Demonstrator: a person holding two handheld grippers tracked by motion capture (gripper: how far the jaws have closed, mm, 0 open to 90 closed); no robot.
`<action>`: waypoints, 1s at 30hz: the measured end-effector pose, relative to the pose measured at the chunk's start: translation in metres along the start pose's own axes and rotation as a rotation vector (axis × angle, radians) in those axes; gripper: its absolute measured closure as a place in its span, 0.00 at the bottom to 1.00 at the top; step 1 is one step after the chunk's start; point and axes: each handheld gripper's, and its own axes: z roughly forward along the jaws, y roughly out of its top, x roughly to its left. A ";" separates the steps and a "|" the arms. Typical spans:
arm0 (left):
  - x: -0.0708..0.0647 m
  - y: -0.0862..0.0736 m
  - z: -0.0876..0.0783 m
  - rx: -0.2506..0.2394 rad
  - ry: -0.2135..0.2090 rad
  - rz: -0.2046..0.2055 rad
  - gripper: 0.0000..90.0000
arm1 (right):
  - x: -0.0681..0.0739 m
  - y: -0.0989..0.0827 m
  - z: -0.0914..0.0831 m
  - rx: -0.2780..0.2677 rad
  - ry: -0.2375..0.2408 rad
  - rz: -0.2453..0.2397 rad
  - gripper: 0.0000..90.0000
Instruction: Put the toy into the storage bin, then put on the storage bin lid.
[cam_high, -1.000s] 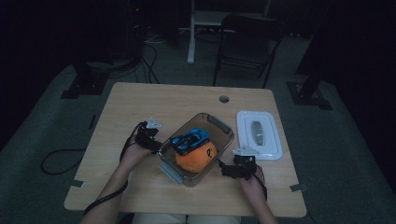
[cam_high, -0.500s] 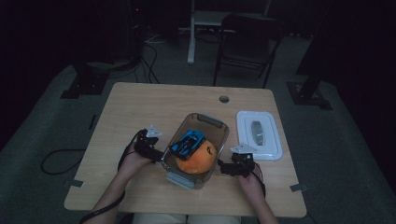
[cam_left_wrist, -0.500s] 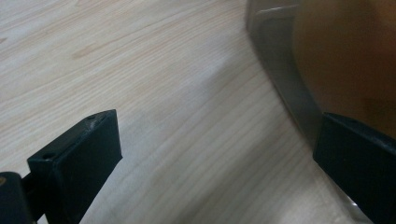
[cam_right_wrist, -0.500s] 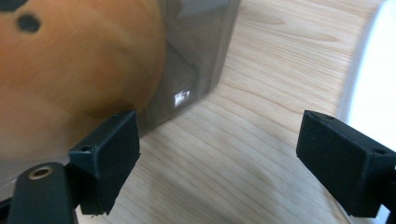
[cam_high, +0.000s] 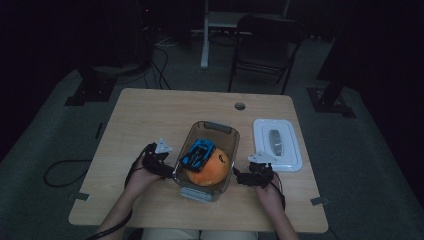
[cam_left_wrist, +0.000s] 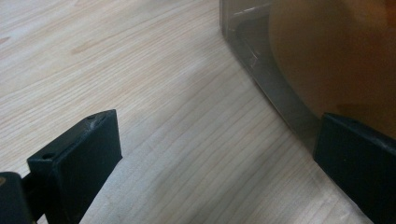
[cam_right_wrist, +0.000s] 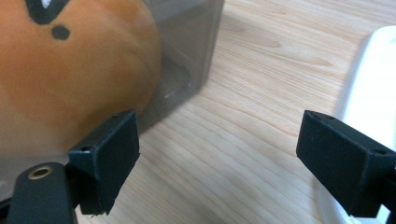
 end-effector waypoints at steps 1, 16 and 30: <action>0.000 0.000 0.000 0.000 0.000 0.000 0.02 | 0.000 0.000 0.000 0.000 0.000 0.000 0.14; -0.002 -0.002 0.003 0.011 0.004 0.004 0.02 | -0.037 -0.012 -0.039 0.014 -0.101 0.085 0.12; -0.007 -0.004 0.007 0.018 0.007 0.016 0.02 | -0.076 -0.014 -0.059 0.024 -0.215 0.169 0.16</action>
